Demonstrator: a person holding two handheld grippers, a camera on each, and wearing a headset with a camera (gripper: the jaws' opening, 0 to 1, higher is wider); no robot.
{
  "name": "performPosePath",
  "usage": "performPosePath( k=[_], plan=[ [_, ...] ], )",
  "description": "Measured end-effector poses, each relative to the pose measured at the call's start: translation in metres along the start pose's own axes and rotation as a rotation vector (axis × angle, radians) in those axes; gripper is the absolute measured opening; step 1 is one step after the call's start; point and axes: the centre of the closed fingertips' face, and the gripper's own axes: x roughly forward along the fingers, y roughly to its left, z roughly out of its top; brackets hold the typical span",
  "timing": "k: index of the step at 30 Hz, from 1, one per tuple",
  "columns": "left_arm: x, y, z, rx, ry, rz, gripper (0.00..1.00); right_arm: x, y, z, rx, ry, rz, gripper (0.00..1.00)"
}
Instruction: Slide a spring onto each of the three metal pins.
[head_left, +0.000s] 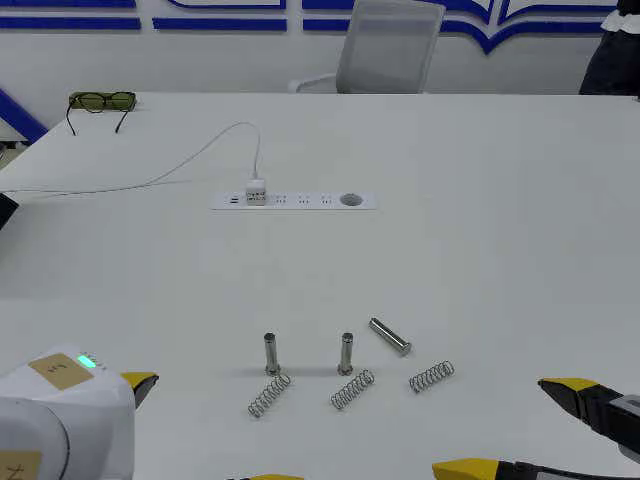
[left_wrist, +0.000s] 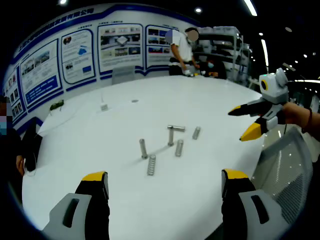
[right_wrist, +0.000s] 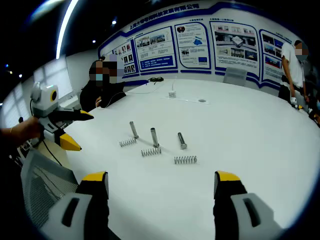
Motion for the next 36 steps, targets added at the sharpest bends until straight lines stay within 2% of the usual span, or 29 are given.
performPosePath(
  k=[23, 36],
  plan=[
    [-0.0017, 0.0016, 0.0005, 0.011, 0.002, 0.007, 0.93, -0.0006, 0.0002, 0.0004, -0.004, 0.001, 0.003, 0.86],
    [-0.0018, 0.0013, 0.0036, 0.009, -0.011, 0.007, 0.92, -0.0003, -0.0014, 0.0013, -0.003, 0.001, -0.002, 0.84]
  ],
)
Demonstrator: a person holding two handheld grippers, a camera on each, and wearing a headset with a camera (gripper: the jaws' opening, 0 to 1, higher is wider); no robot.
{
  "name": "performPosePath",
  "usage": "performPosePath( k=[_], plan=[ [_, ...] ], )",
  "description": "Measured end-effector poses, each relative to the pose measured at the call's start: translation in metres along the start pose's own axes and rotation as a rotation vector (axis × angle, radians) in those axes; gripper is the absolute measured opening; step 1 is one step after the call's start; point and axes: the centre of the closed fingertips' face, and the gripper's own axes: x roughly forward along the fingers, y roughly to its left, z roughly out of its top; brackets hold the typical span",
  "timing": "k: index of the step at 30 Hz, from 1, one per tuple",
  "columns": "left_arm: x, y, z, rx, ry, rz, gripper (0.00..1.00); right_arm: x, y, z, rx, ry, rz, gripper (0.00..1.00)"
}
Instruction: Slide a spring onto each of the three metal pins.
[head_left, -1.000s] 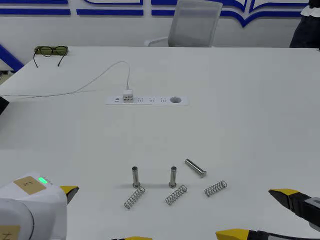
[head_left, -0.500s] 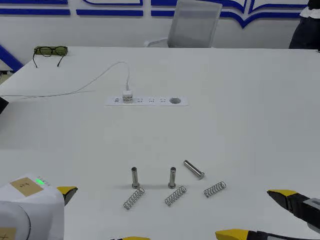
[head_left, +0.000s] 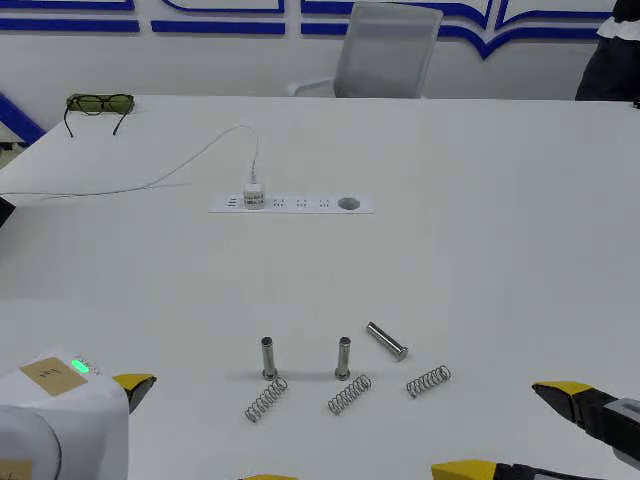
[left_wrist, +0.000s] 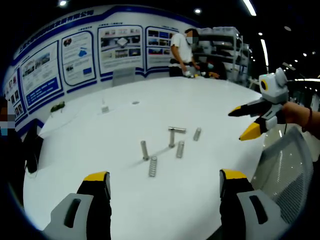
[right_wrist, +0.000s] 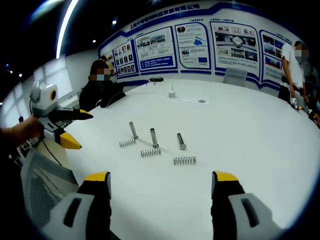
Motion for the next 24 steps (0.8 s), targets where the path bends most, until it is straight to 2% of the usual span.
performPosePath(
  k=[14, 24],
  plan=[
    [0.002, 0.000, -0.001, -0.009, 0.000, 0.000, 0.91, 0.004, -0.006, 0.000, 0.004, 0.009, -0.009, 0.81],
    [0.003, 0.000, -0.002, -0.015, -0.003, 0.001, 0.89, 0.019, -0.013, 0.012, -0.016, 0.020, -0.004, 0.76]
  ],
)
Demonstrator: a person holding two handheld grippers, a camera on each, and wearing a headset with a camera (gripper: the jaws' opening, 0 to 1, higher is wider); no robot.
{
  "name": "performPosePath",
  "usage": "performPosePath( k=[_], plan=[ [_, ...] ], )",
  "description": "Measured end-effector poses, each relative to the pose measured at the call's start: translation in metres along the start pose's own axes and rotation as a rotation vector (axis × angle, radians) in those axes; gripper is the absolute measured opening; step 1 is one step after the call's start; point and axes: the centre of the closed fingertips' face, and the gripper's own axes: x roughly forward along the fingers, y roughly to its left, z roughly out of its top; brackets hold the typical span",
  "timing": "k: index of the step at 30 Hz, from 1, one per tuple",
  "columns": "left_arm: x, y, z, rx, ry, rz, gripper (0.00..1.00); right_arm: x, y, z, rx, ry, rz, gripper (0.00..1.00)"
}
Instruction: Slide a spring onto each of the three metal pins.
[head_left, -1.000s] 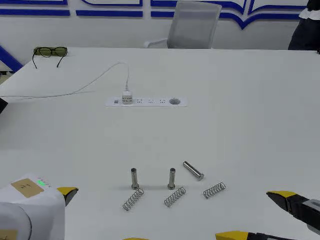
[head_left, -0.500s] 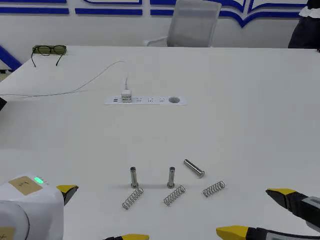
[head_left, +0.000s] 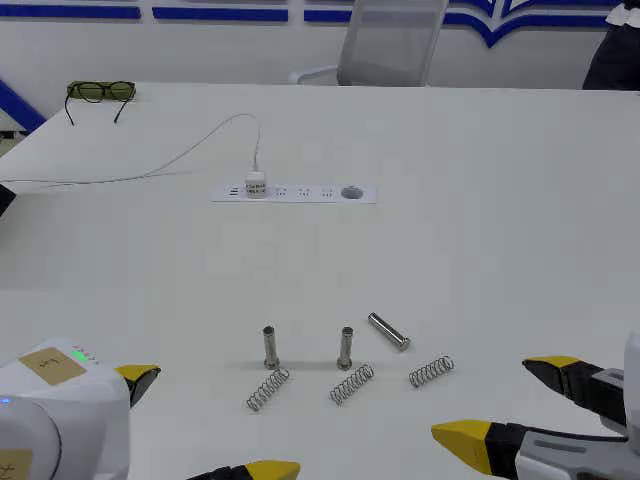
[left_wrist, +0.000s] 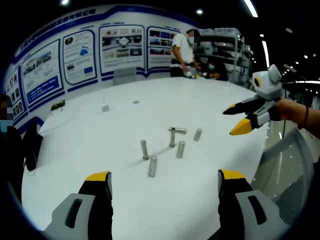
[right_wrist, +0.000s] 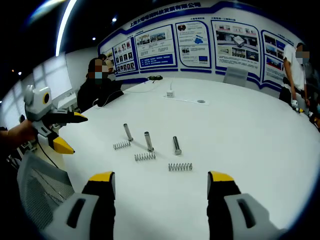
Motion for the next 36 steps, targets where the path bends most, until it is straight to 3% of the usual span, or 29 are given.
performPosePath(
  k=[7, 20, 32, 36],
  plan=[
    [0.002, 0.000, 0.001, -0.004, -0.004, -0.003, 0.88, 0.012, -0.005, 0.008, -0.022, 0.015, 0.005, 0.72],
    [0.005, 0.001, -0.002, -0.013, -0.002, -0.005, 0.87, 0.042, -0.019, 0.031, -0.053, -0.012, -0.002, 0.59],
    [0.008, 0.002, -0.005, -0.021, -0.011, -0.014, 0.88, 0.073, -0.025, 0.035, -0.102, 0.008, 0.026, 0.52],
    [0.010, 0.001, -0.005, -0.024, -0.022, -0.020, 0.87, 0.087, -0.025, 0.035, -0.077, 0.014, 0.049, 0.48]
  ],
)
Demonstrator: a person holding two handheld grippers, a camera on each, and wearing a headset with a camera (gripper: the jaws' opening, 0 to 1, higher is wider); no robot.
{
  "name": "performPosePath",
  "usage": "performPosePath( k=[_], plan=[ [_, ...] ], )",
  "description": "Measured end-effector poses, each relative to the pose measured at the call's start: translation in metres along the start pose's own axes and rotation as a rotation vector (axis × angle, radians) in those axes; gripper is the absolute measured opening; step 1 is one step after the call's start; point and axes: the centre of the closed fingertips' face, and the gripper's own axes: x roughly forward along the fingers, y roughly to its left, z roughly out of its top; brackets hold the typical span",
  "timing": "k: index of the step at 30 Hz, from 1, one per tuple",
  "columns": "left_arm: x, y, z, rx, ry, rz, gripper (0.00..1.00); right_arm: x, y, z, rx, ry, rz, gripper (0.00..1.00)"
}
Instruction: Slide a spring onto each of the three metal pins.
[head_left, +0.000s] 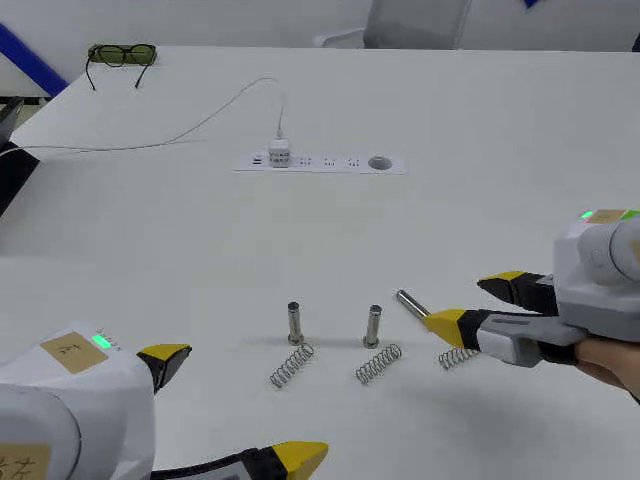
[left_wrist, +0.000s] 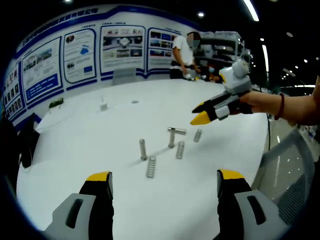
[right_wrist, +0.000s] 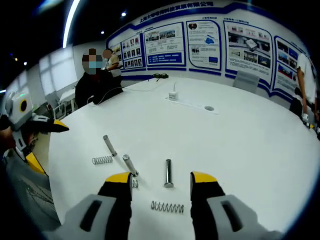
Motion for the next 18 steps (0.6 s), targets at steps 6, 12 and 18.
performPosePath(
  k=[6, 12, 18],
  plan=[
    [0.003, 0.000, -0.001, 0.016, -0.003, -0.002, 0.87, 0.017, -0.001, 0.001, -0.011, 0.010, 0.011, 0.41],
    [0.005, 0.001, -0.003, 0.025, 0.002, 0.004, 0.87, 0.033, -0.004, 0.002, -0.031, 0.017, 0.019, 0.36],
    [0.007, 0.003, -0.001, 0.024, 0.000, 0.004, 0.86, 0.047, -0.007, 0.002, -0.038, 0.017, 0.028, 0.32]
  ],
)
